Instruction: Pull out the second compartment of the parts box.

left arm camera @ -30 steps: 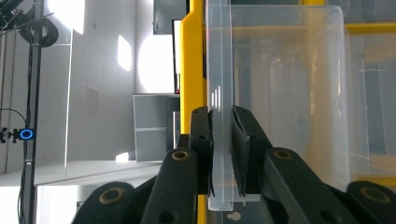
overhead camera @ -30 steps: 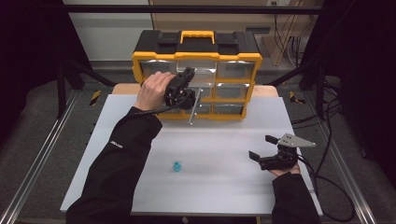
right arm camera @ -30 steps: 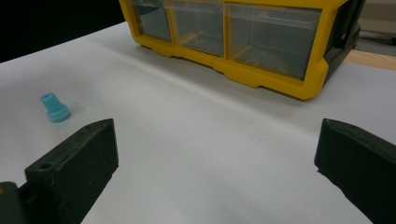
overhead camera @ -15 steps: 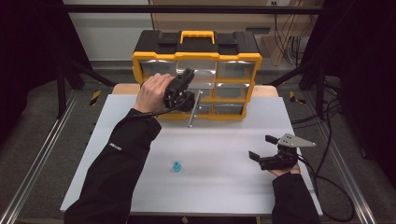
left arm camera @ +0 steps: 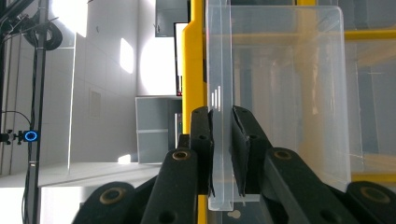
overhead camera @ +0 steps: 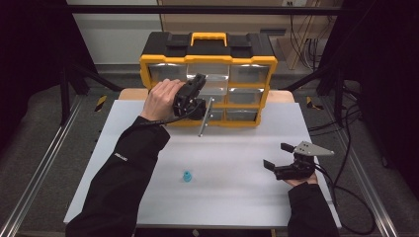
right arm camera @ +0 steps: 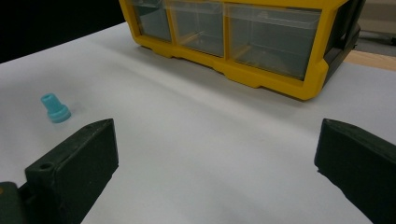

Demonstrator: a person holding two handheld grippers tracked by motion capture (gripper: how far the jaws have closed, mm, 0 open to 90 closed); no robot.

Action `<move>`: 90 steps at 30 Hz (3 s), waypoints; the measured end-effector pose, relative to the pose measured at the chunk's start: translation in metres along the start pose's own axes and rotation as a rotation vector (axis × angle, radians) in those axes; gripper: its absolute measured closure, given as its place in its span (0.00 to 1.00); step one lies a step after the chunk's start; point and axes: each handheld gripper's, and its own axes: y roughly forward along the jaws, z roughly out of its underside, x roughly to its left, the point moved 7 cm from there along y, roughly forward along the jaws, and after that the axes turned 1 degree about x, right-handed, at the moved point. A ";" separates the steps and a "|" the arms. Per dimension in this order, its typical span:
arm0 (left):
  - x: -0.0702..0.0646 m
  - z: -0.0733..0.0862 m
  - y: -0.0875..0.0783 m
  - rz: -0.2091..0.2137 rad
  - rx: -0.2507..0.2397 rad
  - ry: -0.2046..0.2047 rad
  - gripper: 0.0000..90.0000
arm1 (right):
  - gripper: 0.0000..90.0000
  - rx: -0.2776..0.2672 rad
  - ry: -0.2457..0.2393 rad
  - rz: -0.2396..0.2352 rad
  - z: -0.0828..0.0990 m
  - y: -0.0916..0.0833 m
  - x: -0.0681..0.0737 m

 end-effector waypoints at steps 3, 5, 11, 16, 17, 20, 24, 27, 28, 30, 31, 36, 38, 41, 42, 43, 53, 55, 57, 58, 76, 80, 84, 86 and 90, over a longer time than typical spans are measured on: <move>0.000 0.000 -0.001 -0.001 0.004 0.000 0.89 | 0.00 0.000 0.001 0.000 0.000 0.000 0.000; 0.000 0.000 -0.001 -0.004 0.002 -0.001 0.89 | 0.00 0.000 0.002 0.000 0.000 0.000 0.000; 0.000 -0.001 -0.003 -0.006 0.000 0.001 0.89 | 0.00 0.000 0.001 0.000 0.000 0.000 0.000; 0.000 -0.002 -0.006 -0.005 -0.005 -0.004 0.89 | 0.00 0.000 0.001 0.000 0.000 0.000 0.000; -0.001 -0.002 -0.006 -0.003 -0.005 -0.006 0.89 | 0.00 0.001 0.000 0.000 0.000 0.000 0.000; -0.001 -0.002 -0.007 -0.009 -0.007 -0.001 0.89 | 0.00 0.002 0.000 -0.001 0.000 0.000 0.000; -0.001 -0.002 -0.008 -0.007 -0.003 0.005 0.89 | 0.00 0.001 0.000 -0.001 0.000 0.000 0.000; -0.001 -0.003 -0.009 -0.011 -0.001 0.005 0.89 | 0.00 0.001 0.000 0.000 0.000 0.000 0.000; -0.001 -0.003 -0.010 -0.011 -0.002 0.004 0.89 | 0.00 0.002 0.000 0.000 0.000 0.000 0.000; -0.001 -0.003 -0.010 -0.014 -0.005 0.007 0.89 | 0.00 0.003 0.000 -0.001 0.000 0.000 0.000; -0.001 -0.003 -0.011 -0.014 -0.005 0.008 0.89 | 0.00 0.004 0.002 -0.002 0.000 0.000 0.000; -0.002 -0.004 -0.012 -0.019 -0.006 0.005 0.89 | 0.00 0.001 0.000 0.000 0.000 0.000 0.000; -0.002 -0.004 -0.012 -0.019 -0.005 0.006 0.89 | 0.00 0.002 0.000 0.000 0.000 0.000 0.000; -0.002 -0.004 -0.013 -0.021 -0.005 0.007 0.89 | 0.00 0.002 0.000 -0.001 0.000 0.000 0.000; -0.002 -0.004 -0.014 -0.019 -0.005 0.007 0.89 | 0.00 0.001 0.000 0.000 0.000 0.000 0.000; -0.002 -0.004 -0.014 -0.021 -0.006 0.006 0.89 | 0.00 0.001 0.001 0.000 0.000 0.000 0.000; -0.001 -0.005 -0.019 -0.022 -0.008 0.008 0.89 | 0.00 0.001 0.001 -0.001 0.000 0.000 0.000; -0.002 -0.005 -0.020 -0.022 -0.008 0.006 0.89 | 0.00 0.000 0.002 -0.001 0.000 0.000 0.000; -0.003 -0.006 -0.021 -0.020 -0.006 0.002 0.89 | 0.00 0.000 0.001 0.000 0.000 0.000 0.000; -0.002 -0.006 -0.021 -0.023 -0.006 0.010 0.89 | 0.00 0.000 0.001 -0.001 0.000 0.000 0.000; -0.002 -0.009 -0.032 -0.028 -0.016 0.019 0.89 | 0.00 0.000 0.002 -0.002 0.000 0.000 0.001; -0.003 -0.008 -0.033 -0.026 -0.022 0.008 0.89 | 0.00 0.000 0.001 -0.001 0.000 0.000 0.000; -0.003 -0.009 -0.035 -0.030 -0.026 0.011 0.89 | 0.00 -0.001 0.003 -0.001 0.000 0.000 0.001; -0.003 -0.012 -0.036 -0.033 -0.030 0.017 0.89 | 0.00 0.000 0.003 -0.001 0.000 0.000 0.001; -0.003 -0.012 -0.036 -0.028 -0.035 0.013 0.89 | 0.00 0.001 0.000 -0.002 0.000 0.000 0.001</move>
